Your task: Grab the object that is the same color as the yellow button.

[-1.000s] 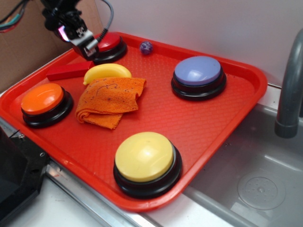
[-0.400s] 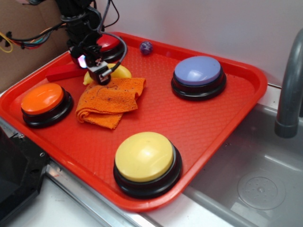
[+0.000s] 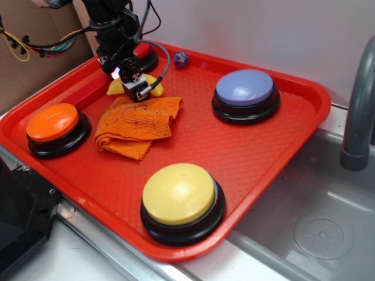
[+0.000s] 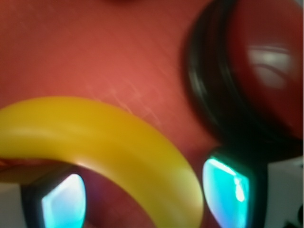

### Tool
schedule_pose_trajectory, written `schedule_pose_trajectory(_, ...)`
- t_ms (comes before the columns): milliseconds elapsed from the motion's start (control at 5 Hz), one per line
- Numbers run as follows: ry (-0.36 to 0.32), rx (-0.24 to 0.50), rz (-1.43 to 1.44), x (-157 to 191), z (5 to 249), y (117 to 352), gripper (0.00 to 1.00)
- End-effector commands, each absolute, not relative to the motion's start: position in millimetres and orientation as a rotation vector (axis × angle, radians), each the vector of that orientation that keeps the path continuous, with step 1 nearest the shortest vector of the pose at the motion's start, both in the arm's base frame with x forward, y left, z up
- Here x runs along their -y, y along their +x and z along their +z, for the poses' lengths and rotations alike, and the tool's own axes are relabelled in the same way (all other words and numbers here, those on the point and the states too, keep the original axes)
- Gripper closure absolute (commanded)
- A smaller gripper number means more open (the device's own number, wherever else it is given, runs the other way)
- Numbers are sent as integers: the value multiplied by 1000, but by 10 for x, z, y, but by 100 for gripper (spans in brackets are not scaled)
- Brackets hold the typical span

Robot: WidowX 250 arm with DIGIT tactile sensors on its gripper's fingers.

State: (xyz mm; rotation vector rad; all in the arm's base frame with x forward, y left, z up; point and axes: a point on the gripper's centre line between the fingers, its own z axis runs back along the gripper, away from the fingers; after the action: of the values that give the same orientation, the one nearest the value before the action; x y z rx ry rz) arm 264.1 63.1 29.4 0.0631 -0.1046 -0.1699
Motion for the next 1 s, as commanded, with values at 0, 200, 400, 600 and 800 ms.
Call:
schedule_pose_trajectory(0, 61, 127, -227, -532, 282, 2718, 0)
schedule_pose_trajectory(200, 44, 106, -226, -544, 181, 2744, 83)
schedule_pose_trajectory(400, 22, 107, -204, -573, 148, 2724, 100)
schedule_pose_trajectory(600, 14, 115, -195, -548, 205, 2703, 100)
schedule_pose_trajectory(800, 3, 103, -142, -481, 458, 2645, 100)
